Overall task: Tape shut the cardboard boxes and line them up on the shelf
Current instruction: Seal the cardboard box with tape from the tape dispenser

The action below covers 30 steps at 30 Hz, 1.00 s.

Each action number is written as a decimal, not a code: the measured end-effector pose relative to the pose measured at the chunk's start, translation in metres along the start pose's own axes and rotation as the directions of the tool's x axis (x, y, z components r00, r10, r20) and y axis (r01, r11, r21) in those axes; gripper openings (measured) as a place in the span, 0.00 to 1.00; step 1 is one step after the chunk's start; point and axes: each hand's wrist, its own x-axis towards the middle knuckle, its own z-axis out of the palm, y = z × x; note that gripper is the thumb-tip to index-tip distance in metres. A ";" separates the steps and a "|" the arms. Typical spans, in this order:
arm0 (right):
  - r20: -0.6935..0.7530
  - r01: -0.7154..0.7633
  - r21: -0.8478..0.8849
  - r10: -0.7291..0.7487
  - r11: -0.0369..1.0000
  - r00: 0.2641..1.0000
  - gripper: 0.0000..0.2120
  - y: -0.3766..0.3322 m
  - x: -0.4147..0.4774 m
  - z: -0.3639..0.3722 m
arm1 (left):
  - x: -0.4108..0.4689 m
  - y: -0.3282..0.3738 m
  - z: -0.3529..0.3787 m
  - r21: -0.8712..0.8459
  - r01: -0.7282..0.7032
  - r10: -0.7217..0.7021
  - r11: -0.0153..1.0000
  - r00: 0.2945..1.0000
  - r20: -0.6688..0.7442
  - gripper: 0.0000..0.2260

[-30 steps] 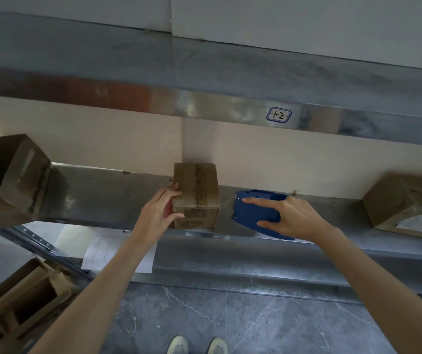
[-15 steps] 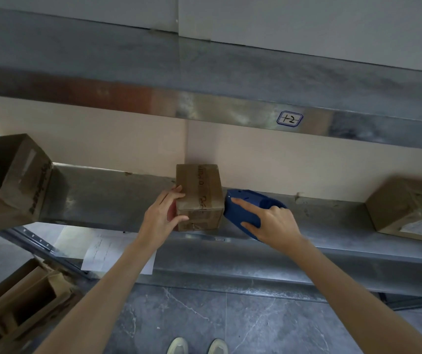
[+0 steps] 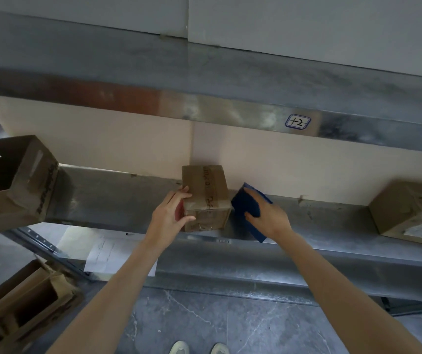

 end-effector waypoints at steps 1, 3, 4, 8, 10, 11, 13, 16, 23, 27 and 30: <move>0.038 -0.015 0.024 0.014 1.000 0.999 0.35 0.002 0.002 0.001 | 0.000 0.000 0.000 0.000 0.004 -0.004 1.000 1.000 -0.001 0.26; 0.073 -0.030 0.047 0.026 0.998 0.997 0.37 0.006 0.005 0.005 | 0.000 -0.001 0.000 0.005 0.008 -0.008 1.000 1.000 0.002 0.26; 0.073 -0.029 0.063 0.024 0.998 0.997 0.37 0.007 0.006 0.008 | 0.000 -0.002 0.000 0.011 0.009 -0.009 1.000 1.000 0.006 0.26; 0.060 -0.022 0.142 0.014 0.990 0.998 0.37 0.009 0.013 0.019 | -0.001 0.001 0.000 0.029 0.016 -0.016 0.999 1.000 0.005 0.26; 0.071 -0.023 0.133 0.013 0.991 0.997 0.37 0.009 0.018 0.022 | -0.001 0.003 0.001 0.025 0.023 -0.023 0.999 1.000 0.001 0.26; 0.078 -0.027 0.129 0.017 0.991 0.997 0.37 0.009 0.020 0.023 | -0.002 0.004 0.001 0.022 0.028 -0.028 0.999 1.000 0.001 0.26; 0.093 -0.036 0.134 0.024 0.990 0.995 0.38 0.010 0.023 0.025 | -0.002 0.004 0.001 0.020 0.036 -0.036 0.999 0.999 0.004 0.26; 0.104 -0.020 0.112 0.009 0.993 0.995 0.39 0.012 0.026 0.026 | -0.002 0.002 0.000 0.034 0.034 -0.034 0.999 0.999 0.012 0.27; 0.065 0.047 0.151 -0.058 0.987 0.996 0.36 0.014 0.013 0.012 | -0.001 0.002 -0.003 0.110 0.012 -0.016 0.994 0.999 0.036 0.28; -0.030 0.088 0.065 -0.086 0.994 0.996 0.33 0.015 0.003 -0.008 | 0.001 0.001 -0.007 0.123 -0.020 0.016 0.992 0.999 0.037 0.27; -0.133 0.250 0.046 -0.242 0.967 0.961 0.31 0.006 0.001 -0.016 | 0.003 0.004 -0.010 0.122 -0.051 0.049 0.991 0.999 0.023 0.28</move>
